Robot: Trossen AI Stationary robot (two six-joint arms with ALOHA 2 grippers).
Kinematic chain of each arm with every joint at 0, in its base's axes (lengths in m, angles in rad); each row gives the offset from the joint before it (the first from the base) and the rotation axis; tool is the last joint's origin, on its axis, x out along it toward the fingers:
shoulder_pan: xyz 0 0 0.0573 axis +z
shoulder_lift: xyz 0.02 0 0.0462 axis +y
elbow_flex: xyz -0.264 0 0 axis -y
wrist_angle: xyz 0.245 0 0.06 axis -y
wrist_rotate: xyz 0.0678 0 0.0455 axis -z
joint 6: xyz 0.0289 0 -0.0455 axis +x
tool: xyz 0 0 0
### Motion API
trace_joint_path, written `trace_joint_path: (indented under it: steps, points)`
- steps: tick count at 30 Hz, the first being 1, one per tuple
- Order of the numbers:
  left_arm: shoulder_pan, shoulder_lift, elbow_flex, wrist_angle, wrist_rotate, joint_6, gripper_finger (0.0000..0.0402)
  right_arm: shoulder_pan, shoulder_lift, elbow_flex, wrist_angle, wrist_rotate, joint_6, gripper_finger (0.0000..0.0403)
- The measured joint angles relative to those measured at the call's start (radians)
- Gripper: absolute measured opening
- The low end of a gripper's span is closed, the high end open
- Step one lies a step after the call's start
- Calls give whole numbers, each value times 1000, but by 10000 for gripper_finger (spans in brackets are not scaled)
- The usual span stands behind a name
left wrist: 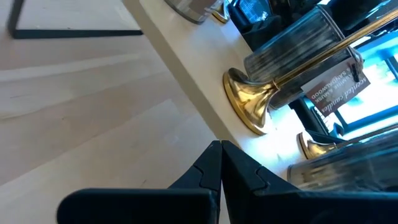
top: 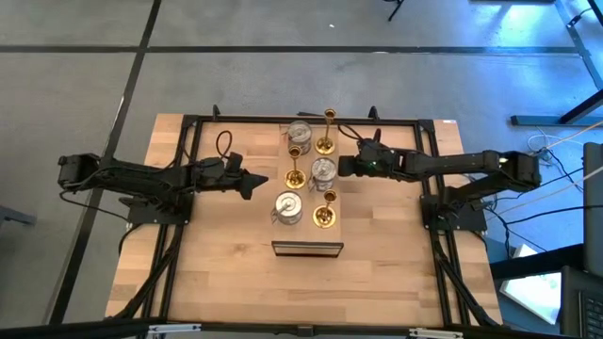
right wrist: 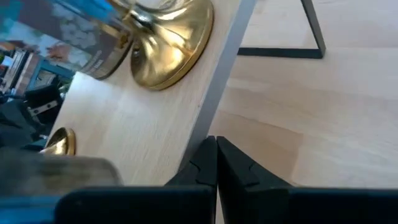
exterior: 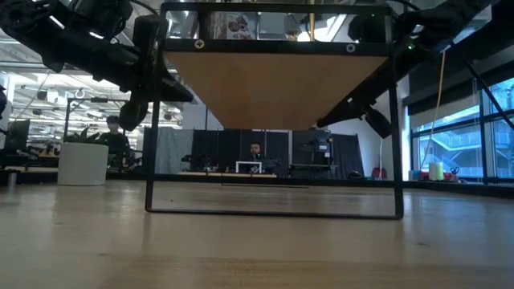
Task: Pick & Place candle stick holders
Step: Adjust the shelf
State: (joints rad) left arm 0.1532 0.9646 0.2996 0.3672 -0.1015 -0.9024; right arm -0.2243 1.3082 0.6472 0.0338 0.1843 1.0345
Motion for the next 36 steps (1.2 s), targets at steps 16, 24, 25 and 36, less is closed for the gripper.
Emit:
trace_joint_path:
  steps: [16,24,25,36]
  points:
    - [58,0,0,-20,-29,0,1,3,20,40,-14,-6,-25,0]
    - [201,0,0,-20,66,8,1,48,20,39,-44,-35,-3,0]
    - [218,0,0,-20,82,10,1,57,20,40,-49,-36,-2,0]
    - [339,11,0,-24,212,50,1,148,-27,39,-151,-6,51,0]
